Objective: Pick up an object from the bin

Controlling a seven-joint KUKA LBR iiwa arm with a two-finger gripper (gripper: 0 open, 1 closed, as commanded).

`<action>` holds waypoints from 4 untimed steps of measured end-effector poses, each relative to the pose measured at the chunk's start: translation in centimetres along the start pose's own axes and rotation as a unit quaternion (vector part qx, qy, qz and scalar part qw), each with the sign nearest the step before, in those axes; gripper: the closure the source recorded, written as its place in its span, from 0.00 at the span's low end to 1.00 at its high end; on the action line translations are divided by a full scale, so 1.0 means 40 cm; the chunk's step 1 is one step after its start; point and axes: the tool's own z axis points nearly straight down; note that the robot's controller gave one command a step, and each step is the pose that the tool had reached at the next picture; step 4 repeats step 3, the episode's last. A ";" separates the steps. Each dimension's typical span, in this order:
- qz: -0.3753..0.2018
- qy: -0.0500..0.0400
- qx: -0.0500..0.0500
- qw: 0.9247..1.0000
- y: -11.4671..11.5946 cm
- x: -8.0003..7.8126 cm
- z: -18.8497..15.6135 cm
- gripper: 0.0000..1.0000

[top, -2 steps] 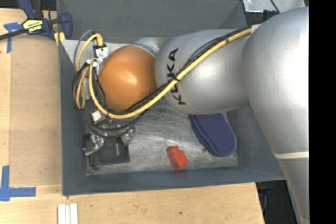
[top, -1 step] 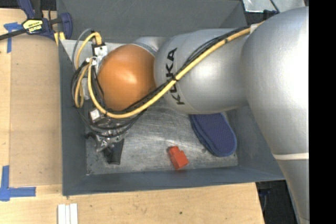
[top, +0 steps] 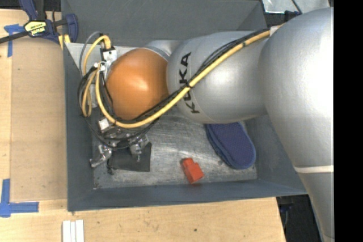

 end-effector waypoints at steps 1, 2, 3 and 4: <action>0.000 -0.002 0.001 1.000 -0.002 -0.004 -0.004 1.00; -0.022 0.000 0.002 1.000 0.026 0.049 -0.154 1.00; -0.017 0.000 0.004 1.000 0.025 0.041 -0.398 1.00; -0.017 0.000 0.004 1.000 0.025 0.041 -0.398 1.00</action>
Offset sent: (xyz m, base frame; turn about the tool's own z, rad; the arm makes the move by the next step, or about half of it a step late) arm 0.0000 0.0000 0.0000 0.0000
